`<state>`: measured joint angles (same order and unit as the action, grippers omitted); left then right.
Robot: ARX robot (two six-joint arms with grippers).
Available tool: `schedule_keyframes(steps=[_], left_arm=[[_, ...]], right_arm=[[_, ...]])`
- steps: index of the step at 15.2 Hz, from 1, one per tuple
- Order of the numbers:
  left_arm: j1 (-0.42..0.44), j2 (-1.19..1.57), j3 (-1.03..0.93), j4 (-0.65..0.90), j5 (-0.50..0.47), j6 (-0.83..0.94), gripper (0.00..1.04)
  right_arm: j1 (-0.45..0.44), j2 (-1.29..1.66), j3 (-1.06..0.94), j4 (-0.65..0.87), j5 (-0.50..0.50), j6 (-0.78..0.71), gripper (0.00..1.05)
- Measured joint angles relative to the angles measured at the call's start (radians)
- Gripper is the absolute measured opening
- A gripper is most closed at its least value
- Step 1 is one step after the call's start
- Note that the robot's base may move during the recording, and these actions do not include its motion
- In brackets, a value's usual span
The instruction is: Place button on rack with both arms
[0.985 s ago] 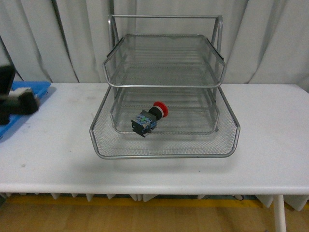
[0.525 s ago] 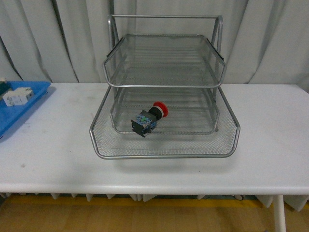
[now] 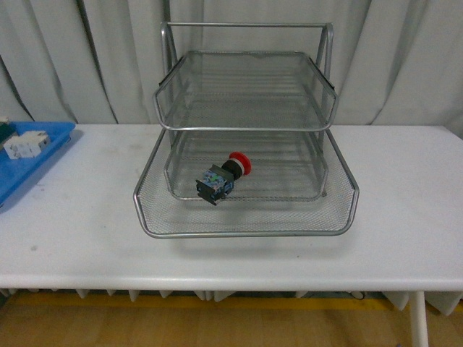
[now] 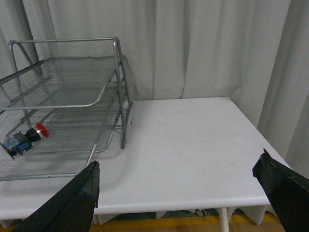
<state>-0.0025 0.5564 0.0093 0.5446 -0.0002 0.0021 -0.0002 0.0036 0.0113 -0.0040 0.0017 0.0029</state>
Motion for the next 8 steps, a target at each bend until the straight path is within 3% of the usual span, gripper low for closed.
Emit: schedule_keyframes(steps=[8], left_arm=[[0.0, -0.247, 0.0, -0.235, 0.0, 0.0, 0.02]], right_arm=[[0.0, 0.0, 0.0, 0.0, 0.0, 0.0, 0.98]])
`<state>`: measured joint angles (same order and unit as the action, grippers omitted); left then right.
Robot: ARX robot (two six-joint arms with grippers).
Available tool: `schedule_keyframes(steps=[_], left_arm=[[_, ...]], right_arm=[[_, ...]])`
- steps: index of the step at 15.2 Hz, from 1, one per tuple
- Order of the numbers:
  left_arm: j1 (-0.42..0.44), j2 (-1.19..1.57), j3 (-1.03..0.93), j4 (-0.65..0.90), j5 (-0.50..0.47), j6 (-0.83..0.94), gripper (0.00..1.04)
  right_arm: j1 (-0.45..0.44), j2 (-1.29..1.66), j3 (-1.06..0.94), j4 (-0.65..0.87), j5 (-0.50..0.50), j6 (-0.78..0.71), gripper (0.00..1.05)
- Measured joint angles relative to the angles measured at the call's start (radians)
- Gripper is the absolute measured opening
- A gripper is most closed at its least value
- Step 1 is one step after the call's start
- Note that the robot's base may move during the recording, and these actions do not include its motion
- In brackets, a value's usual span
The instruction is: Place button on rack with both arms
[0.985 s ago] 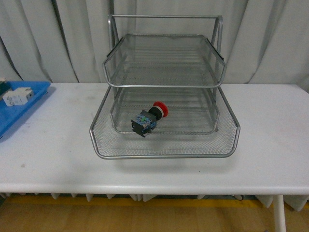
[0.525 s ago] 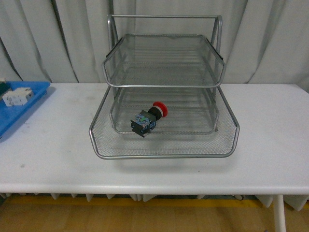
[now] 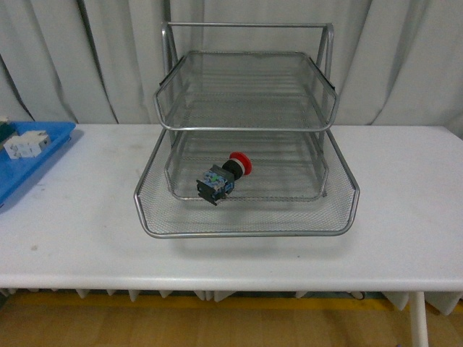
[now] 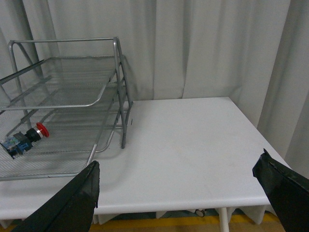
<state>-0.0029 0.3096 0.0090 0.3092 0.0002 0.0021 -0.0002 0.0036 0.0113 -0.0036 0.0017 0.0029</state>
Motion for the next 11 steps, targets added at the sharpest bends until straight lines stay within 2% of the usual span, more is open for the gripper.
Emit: schedule_keyframes(steps=[7, 9, 11], left_arm=[[0.0, -0.133, 0.0, -0.132, 0.0, 0.0, 0.02], [0.0, -0.277, 0.0, -0.323, 0.0, 0.0, 0.02], [0.0, -0.301, 0.0, -0.316, 0.0, 0.0, 0.02]], right_arm=[[0.0, 0.0, 0.0, 0.0, 0.0, 0.0, 0.98], [0.0, 0.0, 0.0, 0.0, 0.0, 0.0, 0.98], [0.0, 0.0, 0.0, 0.0, -0.002, 0.0, 0.98]])
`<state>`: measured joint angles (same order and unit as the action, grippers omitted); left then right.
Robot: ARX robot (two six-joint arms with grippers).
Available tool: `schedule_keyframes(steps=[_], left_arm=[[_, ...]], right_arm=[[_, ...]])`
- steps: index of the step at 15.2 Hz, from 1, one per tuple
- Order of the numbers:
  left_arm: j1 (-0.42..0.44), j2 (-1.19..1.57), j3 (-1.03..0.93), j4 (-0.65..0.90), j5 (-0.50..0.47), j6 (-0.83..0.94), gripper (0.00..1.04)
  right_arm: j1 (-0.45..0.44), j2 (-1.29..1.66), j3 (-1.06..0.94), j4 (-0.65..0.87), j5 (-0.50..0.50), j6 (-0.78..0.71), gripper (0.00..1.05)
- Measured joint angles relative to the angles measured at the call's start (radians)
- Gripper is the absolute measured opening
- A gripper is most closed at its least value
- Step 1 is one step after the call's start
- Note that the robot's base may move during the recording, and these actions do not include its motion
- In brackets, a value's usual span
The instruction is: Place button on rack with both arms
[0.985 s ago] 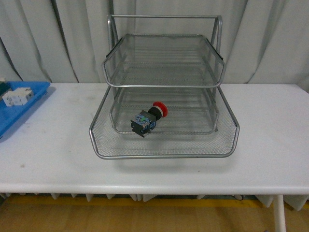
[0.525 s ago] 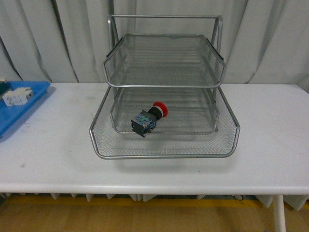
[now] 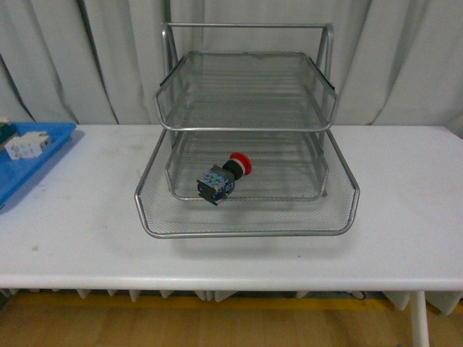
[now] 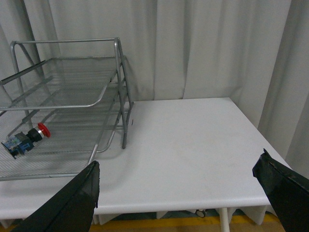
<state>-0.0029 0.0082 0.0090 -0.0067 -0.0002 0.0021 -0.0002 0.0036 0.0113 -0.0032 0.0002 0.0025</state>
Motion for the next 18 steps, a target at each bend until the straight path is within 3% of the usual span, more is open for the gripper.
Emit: schedule_keyframes(steps=[1, 4, 6, 7, 10, 14, 16, 17, 18], left_arm=[[0.0, 0.0, 0.0, -0.002, 0.0, -0.001, 0.02], [0.0, 0.0, 0.0, 0.003, 0.0, -0.001, 0.3], [0.0, 0.0, 0.0, 0.003, 0.0, -0.001, 0.52], [0.0, 0.0, 0.0, 0.003, 0.0, -0.001, 0.65], [0.0, 0.0, 0.0, 0.002, 0.0, 0.0, 1.0], [0.0, 0.0, 0.0, 0.003, 0.0, -0.001, 0.98], [0.0, 0.0, 0.0, 0.003, 0.0, -0.001, 0.98], [0.0, 0.0, 0.0, 0.003, 0.0, -0.001, 0.98], [0.0, 0.0, 0.0, 0.003, 0.0, -0.001, 0.98]], right_arm=[[0.0, 0.0, 0.0, -0.001, 0.0, 0.0, 0.98], [0.0, 0.0, 0.0, 0.0, 0.0, 0.0, 0.98], [0.0, 0.001, 0.0, -0.004, -0.002, -0.001, 0.98], [-0.04, 0.1, 0.049, -0.13, -0.146, -0.043, 0.98], [0.071, 0.441, 0.106, 0.034, -0.156, -0.034, 0.98], [0.232, 0.875, 0.203, 0.254, -0.108, 0.105, 0.94], [0.283, 1.107, 0.278, 0.34, -0.137, 0.217, 0.72], [0.287, 1.126, 0.285, 0.343, -0.14, 0.221, 0.71], [0.303, 1.221, 0.328, 0.343, -0.165, 0.267, 0.61]])
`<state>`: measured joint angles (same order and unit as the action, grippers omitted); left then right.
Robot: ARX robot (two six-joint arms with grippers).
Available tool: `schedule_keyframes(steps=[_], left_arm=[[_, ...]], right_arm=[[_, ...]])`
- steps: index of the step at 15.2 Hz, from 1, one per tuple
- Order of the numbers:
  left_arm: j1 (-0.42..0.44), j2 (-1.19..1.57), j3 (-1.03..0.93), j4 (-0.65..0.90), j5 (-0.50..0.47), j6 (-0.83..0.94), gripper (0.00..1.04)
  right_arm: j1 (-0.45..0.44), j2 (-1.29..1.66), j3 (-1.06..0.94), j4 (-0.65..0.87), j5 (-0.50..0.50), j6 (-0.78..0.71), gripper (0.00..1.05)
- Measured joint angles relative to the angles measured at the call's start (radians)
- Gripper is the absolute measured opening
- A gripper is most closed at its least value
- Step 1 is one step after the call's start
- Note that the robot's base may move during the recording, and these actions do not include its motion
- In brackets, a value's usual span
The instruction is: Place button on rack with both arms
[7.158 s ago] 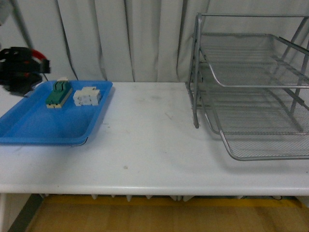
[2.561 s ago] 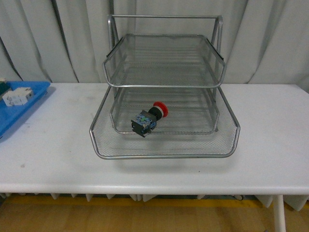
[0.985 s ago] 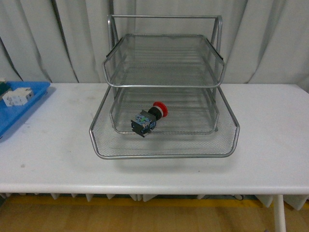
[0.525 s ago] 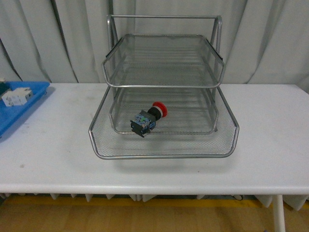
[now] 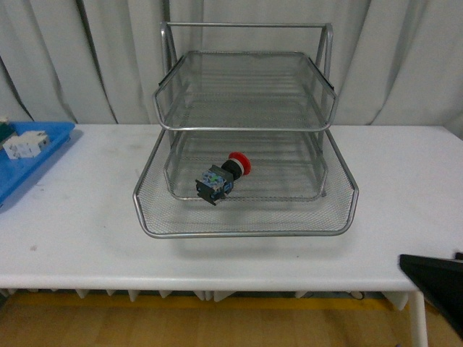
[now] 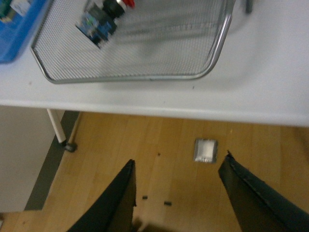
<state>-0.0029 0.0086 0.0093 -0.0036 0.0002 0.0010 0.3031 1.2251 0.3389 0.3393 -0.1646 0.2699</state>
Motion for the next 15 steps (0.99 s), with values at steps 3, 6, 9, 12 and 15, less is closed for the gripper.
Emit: schedule_keyframes(steps=[3, 6, 9, 12, 15], left_arm=[[0.0, 0.0, 0.0, 0.0, 0.0, 0.0, 0.98], [0.0, 0.0, 0.0, 0.0, 0.0, 0.0, 0.98], [0.0, 0.0, 0.0, 0.0, 0.0, 0.0, 0.98], [0.0, 0.0, 0.0, 0.0, 0.0, 0.0, 0.98], [0.0, 0.0, 0.0, 0.0, 0.0, 0.0, 0.98]], right_arm=[[0.06, 0.289, 0.145, -0.012, -0.025, 0.084, 0.27], [0.127, 0.497, 0.308, -0.018, -0.023, 0.103, 0.02], [0.191, 0.662, 0.48, -0.062, -0.022, 0.103, 0.02], [0.201, 0.774, 0.637, -0.107, 0.008, 0.084, 0.02], [0.201, 0.865, 0.783, -0.156, 0.022, 0.046, 0.02]])
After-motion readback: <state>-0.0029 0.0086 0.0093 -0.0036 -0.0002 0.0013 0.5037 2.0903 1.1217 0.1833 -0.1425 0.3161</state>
